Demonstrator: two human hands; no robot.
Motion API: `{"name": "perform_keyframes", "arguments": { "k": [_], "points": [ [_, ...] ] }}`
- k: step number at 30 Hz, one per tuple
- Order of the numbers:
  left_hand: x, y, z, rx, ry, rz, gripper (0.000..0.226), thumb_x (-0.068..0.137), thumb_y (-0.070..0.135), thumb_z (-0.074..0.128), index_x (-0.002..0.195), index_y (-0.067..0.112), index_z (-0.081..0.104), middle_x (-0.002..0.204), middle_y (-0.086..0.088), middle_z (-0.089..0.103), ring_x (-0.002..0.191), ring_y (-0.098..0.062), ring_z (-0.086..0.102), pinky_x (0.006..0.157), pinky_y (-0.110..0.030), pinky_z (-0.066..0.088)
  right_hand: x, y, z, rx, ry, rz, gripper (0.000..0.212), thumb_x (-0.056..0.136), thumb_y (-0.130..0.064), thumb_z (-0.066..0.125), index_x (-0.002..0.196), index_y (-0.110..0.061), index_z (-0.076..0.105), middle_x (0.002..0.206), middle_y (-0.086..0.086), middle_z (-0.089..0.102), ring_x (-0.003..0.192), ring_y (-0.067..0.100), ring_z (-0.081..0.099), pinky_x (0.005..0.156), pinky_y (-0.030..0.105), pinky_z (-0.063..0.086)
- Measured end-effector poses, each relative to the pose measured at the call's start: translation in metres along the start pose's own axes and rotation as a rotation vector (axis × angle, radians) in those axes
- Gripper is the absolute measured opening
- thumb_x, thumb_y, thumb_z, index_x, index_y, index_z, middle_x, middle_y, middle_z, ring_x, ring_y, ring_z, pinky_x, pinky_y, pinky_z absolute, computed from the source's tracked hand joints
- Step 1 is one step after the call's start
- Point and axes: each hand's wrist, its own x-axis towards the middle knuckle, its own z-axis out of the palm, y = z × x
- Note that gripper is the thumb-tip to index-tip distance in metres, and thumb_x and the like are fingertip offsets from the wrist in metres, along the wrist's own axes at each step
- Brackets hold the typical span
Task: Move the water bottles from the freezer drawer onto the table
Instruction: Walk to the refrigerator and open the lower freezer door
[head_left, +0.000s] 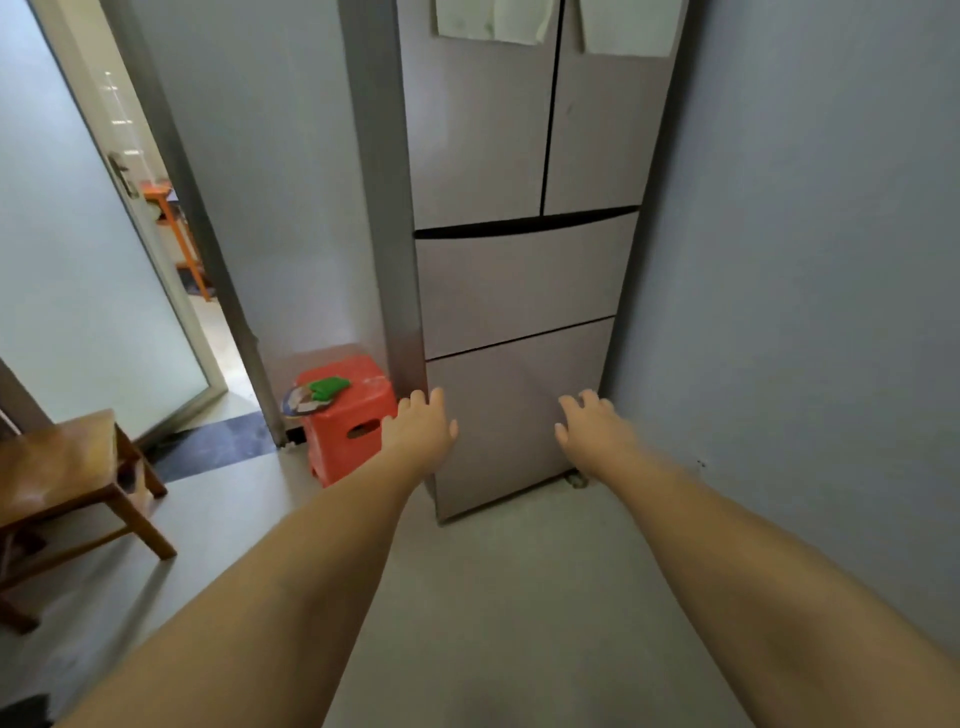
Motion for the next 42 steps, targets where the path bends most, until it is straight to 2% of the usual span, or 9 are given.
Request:
{"name": "perform_keyframes", "arguments": {
  "k": [7, 19, 23, 26, 28, 30, 33, 37, 42],
  "points": [
    [0.139, 0.014, 0.011, 0.025, -0.023, 0.005, 0.051, 0.097, 0.036, 0.040, 0.142, 0.013, 0.030, 0.136, -0.014, 0.041, 0.127, -0.033, 0.041, 0.097, -0.046, 0.039, 0.146, 0.015, 0.005, -0.020, -0.022, -0.018, 0.042, 0.101, -0.032, 0.037, 0.139, -0.013, 0.037, 0.141, 0.014, 0.036, 0.126, 0.032, 0.040, 0.093, 0.043, 0.044],
    [0.347, -0.013, 0.010, -0.168, 0.003, -0.260, 0.051, 0.097, 0.037, 0.042, 0.140, 0.011, 0.032, 0.138, -0.016, 0.042, 0.128, -0.036, 0.040, 0.100, -0.050, 0.042, 0.399, -0.007, -0.023, -0.038, -0.020, -0.226, 0.045, 0.103, -0.032, 0.034, 0.143, -0.012, 0.033, 0.141, 0.014, 0.036, 0.126, 0.032, 0.039, 0.092, 0.043, 0.045],
    [0.408, -0.029, 0.013, -0.319, 0.011, -0.356, 0.059, 0.097, 0.037, 0.045, 0.143, 0.004, 0.029, 0.142, -0.020, 0.040, 0.132, -0.038, 0.040, 0.105, -0.047, 0.038, 0.463, -0.044, -0.019, -0.017, 0.050, -0.323, 0.053, 0.102, -0.032, 0.036, 0.148, -0.008, 0.026, 0.150, 0.012, 0.032, 0.138, 0.028, 0.031, 0.105, 0.041, 0.036],
    [0.446, -0.039, 0.015, -0.500, 0.038, -0.363, 0.068, 0.094, 0.042, 0.051, 0.145, 0.003, 0.029, 0.143, -0.020, 0.041, 0.131, -0.039, 0.042, 0.108, -0.046, 0.038, 0.493, -0.063, -0.018, 0.011, 0.100, -0.375, 0.062, 0.102, -0.032, 0.036, 0.153, -0.008, 0.012, 0.160, 0.007, 0.016, 0.149, 0.022, 0.013, 0.121, 0.038, 0.015],
    [0.473, -0.051, 0.019, -0.626, 0.060, -0.364, 0.080, 0.083, 0.059, 0.053, 0.143, 0.008, 0.034, 0.139, -0.017, 0.048, 0.126, -0.038, 0.049, 0.103, -0.049, 0.044, 0.514, -0.072, -0.015, -0.012, 0.111, -0.386, 0.064, 0.101, -0.033, 0.037, 0.154, -0.009, 0.009, 0.161, 0.007, 0.012, 0.150, 0.020, 0.007, 0.123, 0.040, 0.006],
    [0.494, -0.061, 0.021, -0.715, 0.077, -0.370, 0.087, 0.074, 0.070, 0.051, 0.138, 0.011, 0.039, 0.132, -0.014, 0.054, 0.118, -0.036, 0.056, 0.095, -0.050, 0.050, 0.531, -0.078, -0.011, -0.035, 0.134, -0.389, 0.063, 0.101, -0.033, 0.039, 0.153, -0.008, 0.015, 0.158, 0.009, 0.020, 0.148, 0.023, 0.014, 0.122, 0.043, 0.004],
    [0.502, -0.062, 0.019, -0.781, 0.112, -0.360, 0.062, 0.085, 0.053, 0.060, 0.127, 0.010, 0.046, 0.124, -0.010, 0.061, 0.114, -0.031, 0.059, 0.096, -0.046, 0.050, 0.543, -0.077, -0.004, -0.011, 0.228, -0.406, 0.056, 0.097, -0.029, 0.047, 0.146, -0.007, 0.033, 0.142, 0.011, 0.041, 0.137, 0.028, 0.034, 0.120, 0.047, 0.010],
    [0.505, -0.065, 0.027, -0.781, 0.165, -0.317, 0.054, 0.085, 0.048, 0.063, 0.121, 0.010, 0.050, 0.118, -0.010, 0.063, 0.110, -0.027, 0.061, 0.094, -0.041, 0.050, 0.545, -0.074, 0.007, 0.042, 0.325, -0.428, 0.052, 0.084, -0.016, 0.062, 0.133, -0.001, 0.051, 0.125, 0.017, 0.056, 0.123, 0.035, 0.051, 0.115, 0.053, 0.023],
    [0.490, -0.057, 0.024, -0.766, 0.185, -0.307, 0.055, 0.086, 0.047, 0.062, 0.122, 0.008, 0.048, 0.121, -0.013, 0.062, 0.111, -0.031, 0.060, 0.094, -0.043, 0.050, 0.530, -0.072, -0.001, 0.084, 0.286, -0.431, 0.058, 0.090, -0.014, 0.054, 0.145, -0.006, 0.036, 0.144, 0.012, 0.041, 0.140, 0.028, 0.033, 0.120, 0.047, 0.008]
  ]
}}
